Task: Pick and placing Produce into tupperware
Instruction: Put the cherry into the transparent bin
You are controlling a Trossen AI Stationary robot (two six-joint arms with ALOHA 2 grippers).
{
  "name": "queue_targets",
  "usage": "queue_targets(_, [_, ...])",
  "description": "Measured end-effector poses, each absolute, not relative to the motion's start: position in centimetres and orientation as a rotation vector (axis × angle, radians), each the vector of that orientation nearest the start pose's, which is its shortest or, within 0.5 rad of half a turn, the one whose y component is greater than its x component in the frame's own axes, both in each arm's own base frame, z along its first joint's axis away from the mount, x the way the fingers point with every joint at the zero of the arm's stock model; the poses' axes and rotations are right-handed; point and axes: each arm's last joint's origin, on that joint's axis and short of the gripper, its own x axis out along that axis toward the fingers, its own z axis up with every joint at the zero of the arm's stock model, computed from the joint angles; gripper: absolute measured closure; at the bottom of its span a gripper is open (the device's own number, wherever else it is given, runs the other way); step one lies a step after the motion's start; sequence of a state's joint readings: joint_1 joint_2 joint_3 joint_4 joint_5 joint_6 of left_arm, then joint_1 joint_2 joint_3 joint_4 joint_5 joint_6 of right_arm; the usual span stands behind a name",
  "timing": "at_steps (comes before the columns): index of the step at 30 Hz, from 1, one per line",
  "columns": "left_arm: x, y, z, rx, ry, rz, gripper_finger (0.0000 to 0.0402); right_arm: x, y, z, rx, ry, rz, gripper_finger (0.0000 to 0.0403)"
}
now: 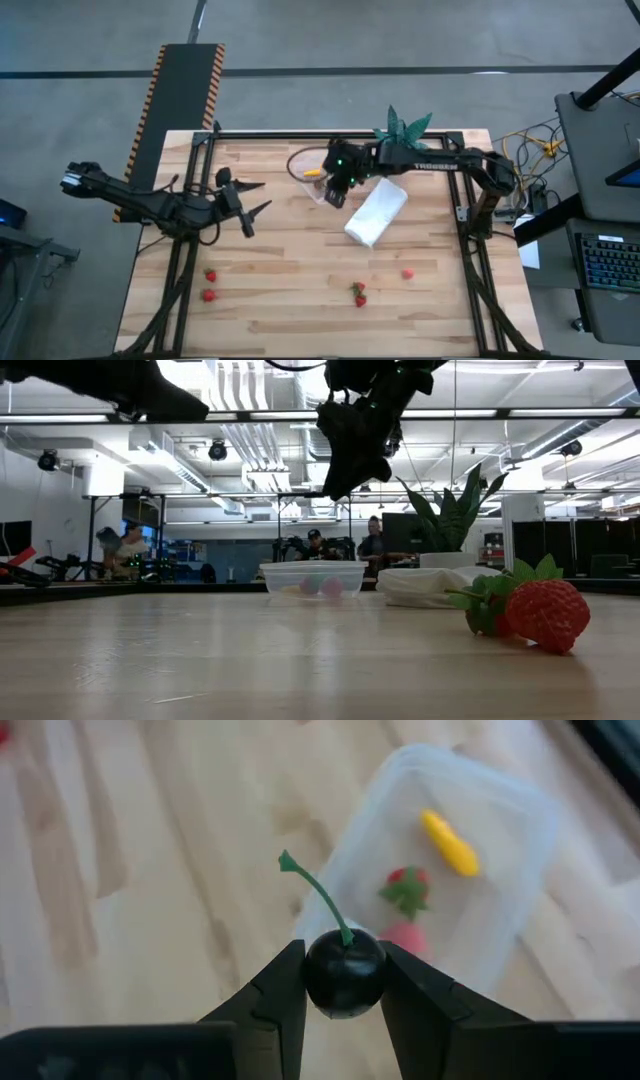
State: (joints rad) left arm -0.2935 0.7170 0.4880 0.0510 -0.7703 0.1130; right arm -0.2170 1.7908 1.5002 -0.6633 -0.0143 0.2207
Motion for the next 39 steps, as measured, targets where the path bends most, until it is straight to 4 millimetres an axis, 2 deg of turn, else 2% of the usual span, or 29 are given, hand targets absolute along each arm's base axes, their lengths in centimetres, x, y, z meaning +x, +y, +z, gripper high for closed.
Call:
queue_targets(5, [15.2, -2.5, 25.8, 0.214, 0.155, 0.488, 0.0182, 38.1, -9.8, 28.1, 0.344, 0.909, -0.331, 0.0300])
queue_targets(16, [14.4, -2.2, 25.6, 0.220, 0.138, 0.509, 0.0182, 42.2, -12.4, 26.7, 0.337, 1.108, -0.343, 0.0300])
queue_targets(24, [14.5, -2.2, 25.3, 0.224, 0.145, 0.509, 0.0182, 44.2, -14.6, 25.3, 0.339, 1.197, -0.356, 0.0300])
queue_targets(34, [14.4, -2.2, 25.4, 0.223, 0.143, 0.513, 0.0182, 45.4, -17.0, 22.6, 0.348, 1.222, -0.378, 0.0300])
queue_targets(39, [14.4, -2.2, 25.4, 0.223, 0.143, 0.514, 0.0182, 45.3, -17.8, 22.0, 0.356, 1.232, -0.388, 0.0300])
